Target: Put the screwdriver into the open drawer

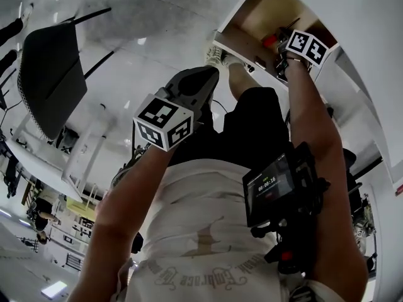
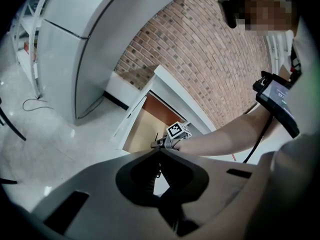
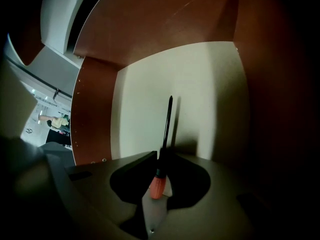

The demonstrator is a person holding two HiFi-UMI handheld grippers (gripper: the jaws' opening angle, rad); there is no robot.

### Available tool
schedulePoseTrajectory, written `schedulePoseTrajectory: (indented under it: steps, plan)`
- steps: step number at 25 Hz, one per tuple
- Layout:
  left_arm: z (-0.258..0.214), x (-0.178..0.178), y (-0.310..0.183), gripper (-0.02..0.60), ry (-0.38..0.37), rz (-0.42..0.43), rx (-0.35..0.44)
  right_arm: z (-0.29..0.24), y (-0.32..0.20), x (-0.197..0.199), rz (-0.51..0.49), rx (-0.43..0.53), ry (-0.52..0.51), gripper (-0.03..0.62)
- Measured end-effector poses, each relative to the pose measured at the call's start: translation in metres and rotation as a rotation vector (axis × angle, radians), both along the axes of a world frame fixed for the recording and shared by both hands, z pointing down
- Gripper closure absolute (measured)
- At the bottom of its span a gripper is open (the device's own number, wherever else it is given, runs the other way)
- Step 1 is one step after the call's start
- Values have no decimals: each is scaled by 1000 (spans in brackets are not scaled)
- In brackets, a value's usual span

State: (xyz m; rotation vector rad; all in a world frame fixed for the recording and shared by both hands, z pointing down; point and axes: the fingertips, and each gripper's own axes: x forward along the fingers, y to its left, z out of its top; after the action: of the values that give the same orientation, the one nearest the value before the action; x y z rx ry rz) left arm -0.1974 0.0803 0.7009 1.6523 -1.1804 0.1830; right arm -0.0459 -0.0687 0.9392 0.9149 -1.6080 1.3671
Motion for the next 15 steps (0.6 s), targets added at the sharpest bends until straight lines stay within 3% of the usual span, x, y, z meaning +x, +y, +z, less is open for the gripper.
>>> schedulePoseTrajectory:
  steps: [5, 15]
  plan:
    - [0, -4, -1, 561, 5, -8, -5, -1, 1, 0, -40, 11, 29, 525]
    - [-3, -4, 0, 561, 2, 2, 0, 1, 3, 0, -15, 26, 104, 523]
